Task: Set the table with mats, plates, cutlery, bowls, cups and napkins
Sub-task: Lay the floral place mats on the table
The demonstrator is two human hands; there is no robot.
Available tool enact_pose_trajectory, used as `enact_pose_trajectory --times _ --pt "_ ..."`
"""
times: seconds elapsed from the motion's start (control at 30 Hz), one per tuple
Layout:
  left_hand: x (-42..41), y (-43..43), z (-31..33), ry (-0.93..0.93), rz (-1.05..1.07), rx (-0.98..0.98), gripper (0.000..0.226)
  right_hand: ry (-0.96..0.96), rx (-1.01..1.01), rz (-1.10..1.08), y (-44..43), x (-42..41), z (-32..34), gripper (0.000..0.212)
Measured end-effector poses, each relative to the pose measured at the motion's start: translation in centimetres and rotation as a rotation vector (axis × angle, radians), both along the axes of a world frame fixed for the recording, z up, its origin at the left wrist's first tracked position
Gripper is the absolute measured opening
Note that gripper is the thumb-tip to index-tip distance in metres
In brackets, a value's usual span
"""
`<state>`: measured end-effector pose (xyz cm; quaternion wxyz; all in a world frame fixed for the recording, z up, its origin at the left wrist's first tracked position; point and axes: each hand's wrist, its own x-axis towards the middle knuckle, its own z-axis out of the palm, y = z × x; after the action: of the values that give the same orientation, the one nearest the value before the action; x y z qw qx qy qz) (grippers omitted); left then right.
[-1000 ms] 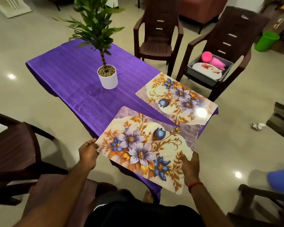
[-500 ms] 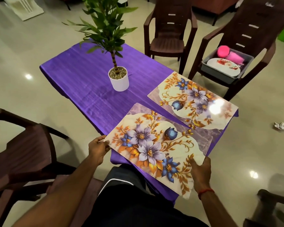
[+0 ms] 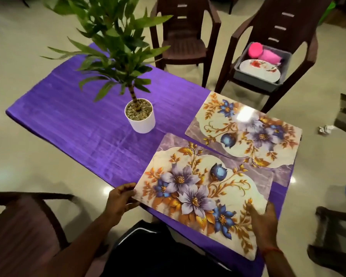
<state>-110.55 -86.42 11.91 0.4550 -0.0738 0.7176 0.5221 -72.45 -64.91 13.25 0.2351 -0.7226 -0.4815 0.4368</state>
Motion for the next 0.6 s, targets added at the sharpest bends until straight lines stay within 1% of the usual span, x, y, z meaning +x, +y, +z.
enact_pose_trajectory --times 0.07,0.27,0.4,0.6 --pt "-0.9 -0.2 0.0 -0.020 -0.047 0.011 0.020 -0.004 0.011 -0.019 -0.4 -0.4 0.5 0.043" --pt "-1.1 -0.6 0.7 -0.069 -0.046 0.095 0.025 -0.032 0.007 -0.042 -1.4 -1.5 1.6 0.046" --pt "-0.4 -0.6 0.5 -0.048 0.030 0.108 0.024 -0.048 -0.023 -0.016 -1.1 -1.2 1.6 0.044" --pt "0.7 -1.1 0.2 0.020 0.097 0.098 0.019 -0.003 -0.044 0.058 -0.8 -0.4 1.3 0.044"
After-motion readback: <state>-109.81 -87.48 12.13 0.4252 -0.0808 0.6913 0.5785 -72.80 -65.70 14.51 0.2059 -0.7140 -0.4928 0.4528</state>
